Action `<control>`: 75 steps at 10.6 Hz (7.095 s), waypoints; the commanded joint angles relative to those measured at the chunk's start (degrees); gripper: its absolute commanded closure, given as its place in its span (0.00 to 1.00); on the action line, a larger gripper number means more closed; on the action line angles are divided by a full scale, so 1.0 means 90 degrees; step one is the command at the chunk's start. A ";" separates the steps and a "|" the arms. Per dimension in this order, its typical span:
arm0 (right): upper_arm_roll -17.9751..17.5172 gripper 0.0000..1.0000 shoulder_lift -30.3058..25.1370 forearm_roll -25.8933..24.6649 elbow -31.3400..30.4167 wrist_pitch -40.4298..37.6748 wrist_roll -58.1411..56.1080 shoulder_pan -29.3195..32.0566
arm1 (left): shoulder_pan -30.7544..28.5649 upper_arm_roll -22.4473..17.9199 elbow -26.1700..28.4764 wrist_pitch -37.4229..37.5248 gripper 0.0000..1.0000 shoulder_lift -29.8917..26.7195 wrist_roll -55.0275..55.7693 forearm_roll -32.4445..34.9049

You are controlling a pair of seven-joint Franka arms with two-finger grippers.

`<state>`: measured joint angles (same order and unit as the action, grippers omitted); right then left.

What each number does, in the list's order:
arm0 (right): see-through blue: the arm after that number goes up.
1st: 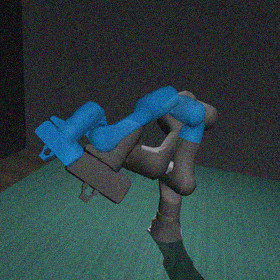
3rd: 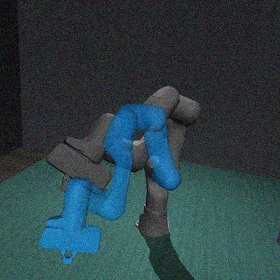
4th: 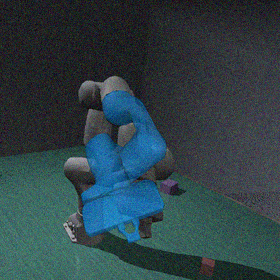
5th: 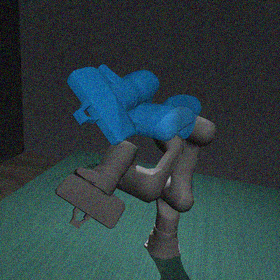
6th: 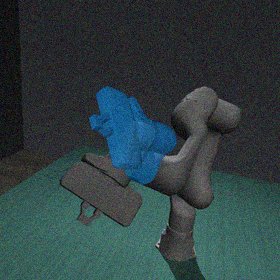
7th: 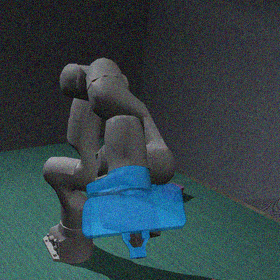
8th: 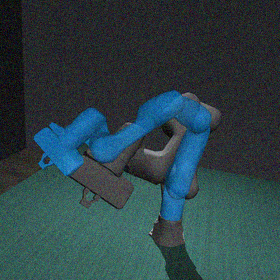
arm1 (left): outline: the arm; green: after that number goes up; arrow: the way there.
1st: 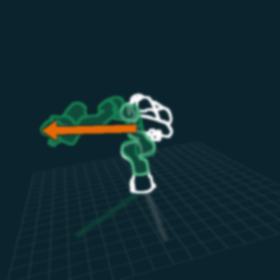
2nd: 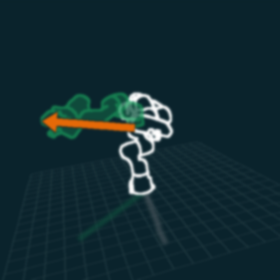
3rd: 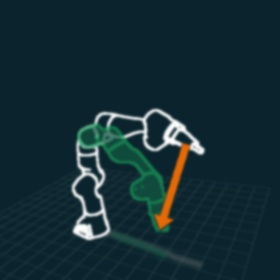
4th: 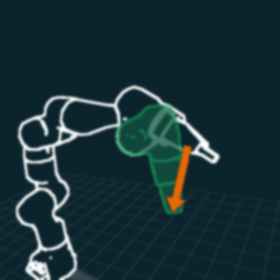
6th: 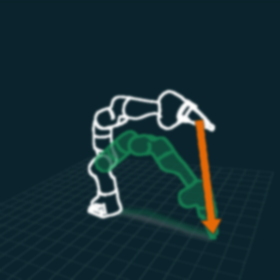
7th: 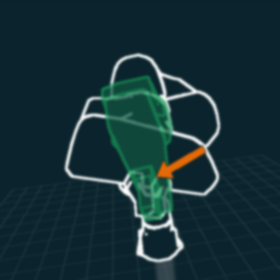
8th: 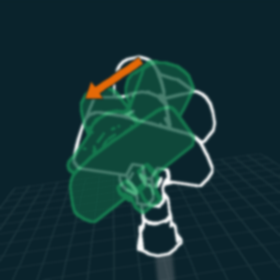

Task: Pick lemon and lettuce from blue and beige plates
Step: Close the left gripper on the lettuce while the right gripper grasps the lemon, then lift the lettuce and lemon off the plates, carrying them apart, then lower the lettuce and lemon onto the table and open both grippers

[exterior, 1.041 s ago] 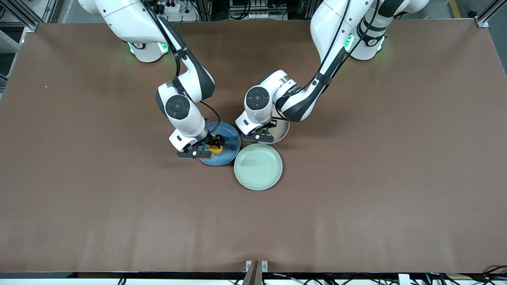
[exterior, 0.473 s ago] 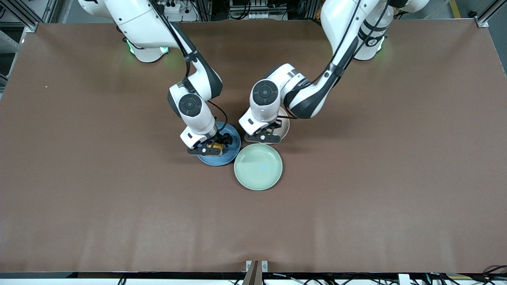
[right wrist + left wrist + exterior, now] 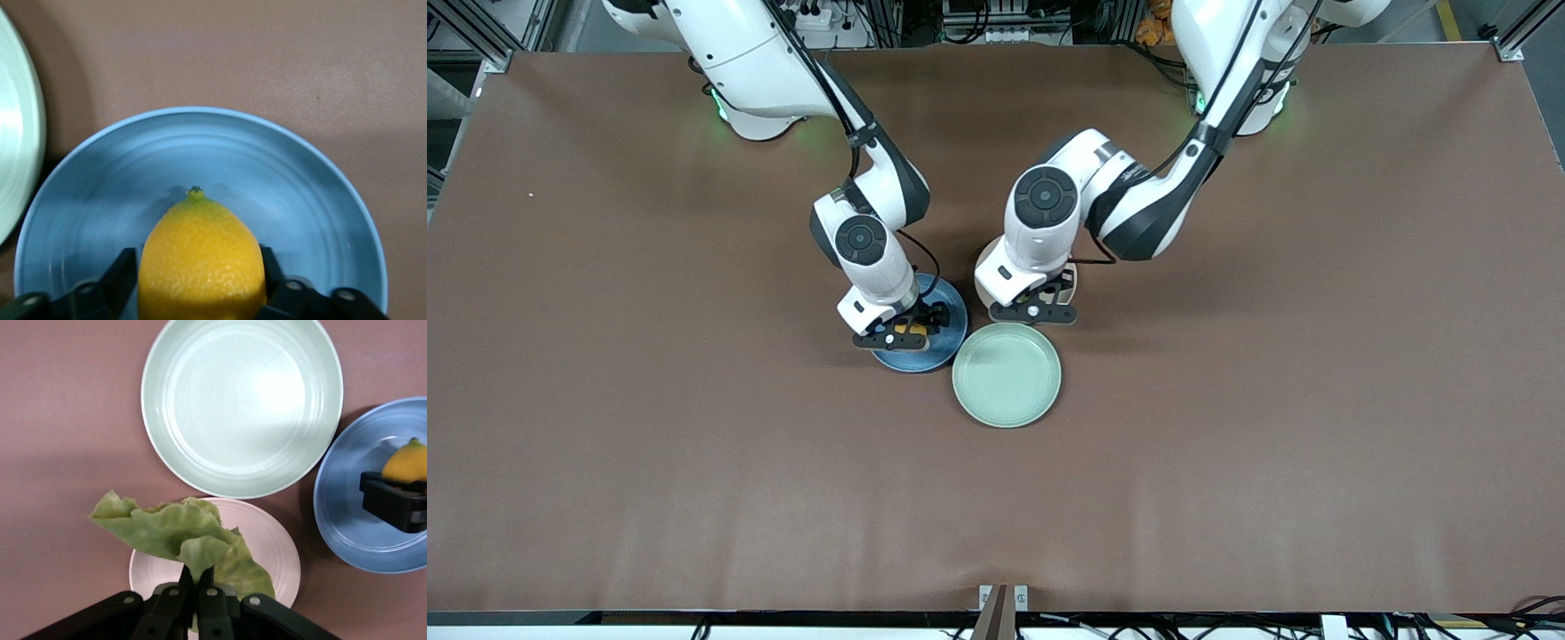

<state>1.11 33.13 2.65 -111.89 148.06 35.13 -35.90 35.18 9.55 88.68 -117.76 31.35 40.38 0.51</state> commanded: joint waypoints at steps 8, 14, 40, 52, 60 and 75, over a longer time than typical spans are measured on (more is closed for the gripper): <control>0.0043 0.69 -0.0409 -0.0177 0.1180 -0.2480 -0.1000 0.0628 | -0.1036 0.0033 -0.0010 0.0389 1.00 -0.0523 -0.0344 0.0657; 0.0043 0.67 -0.1052 -0.0128 0.1436 -0.3656 -0.2612 0.1819 | -0.2032 0.0042 0.0000 0.0486 1.00 -0.0641 -0.1565 0.0657; 0.0062 0.66 -0.2138 -0.0196 -0.1286 -0.1444 -0.5104 0.3998 | -0.4289 0.0033 -0.0195 0.0263 1.00 0.0931 -0.5130 0.1340; 0.0062 0.66 -0.1465 -0.0187 -0.2177 0.0668 -0.5104 0.4008 | -0.4163 0.0130 -0.0215 0.0233 0.00 0.1176 -0.5689 0.1126; 0.0052 0.00 -0.0986 -0.0128 -0.2021 0.1040 -0.5192 0.4125 | -0.4113 0.0716 0.0029 0.0311 0.00 0.0512 -0.4126 0.1116; 0.0082 0.00 -0.2000 -0.0118 0.0721 -0.4112 -0.5153 0.4213 | -0.3654 -0.0456 0.3963 -0.1027 0.00 -0.2816 -0.4164 -0.0066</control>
<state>2.38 17.03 1.48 -107.83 116.04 -10.93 0.64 2.33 5.90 118.91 -125.50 12.42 2.75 1.92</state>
